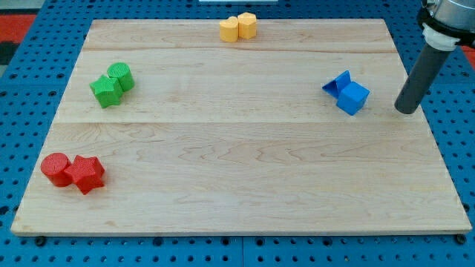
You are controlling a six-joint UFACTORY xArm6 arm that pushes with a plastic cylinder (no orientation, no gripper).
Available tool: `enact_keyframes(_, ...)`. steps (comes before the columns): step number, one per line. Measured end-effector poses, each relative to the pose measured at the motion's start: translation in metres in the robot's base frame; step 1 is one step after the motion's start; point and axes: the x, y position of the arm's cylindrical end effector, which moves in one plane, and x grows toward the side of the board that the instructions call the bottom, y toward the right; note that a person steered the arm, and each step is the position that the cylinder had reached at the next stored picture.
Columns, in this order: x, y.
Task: Move the blue triangle towards the top center of the board
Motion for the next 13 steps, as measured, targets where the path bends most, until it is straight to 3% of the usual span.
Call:
enact_keyframes(1, -0.011, -0.018)
enact_keyframes(3, -0.013, -0.121)
enact_keyframes(5, -0.022, -0.040)
enact_keyframes(9, -0.055, -0.120)
enact_keyframes(11, -0.055, -0.041)
enact_keyframes(12, -0.075, -0.008)
enact_keyframes(13, -0.082, 0.001)
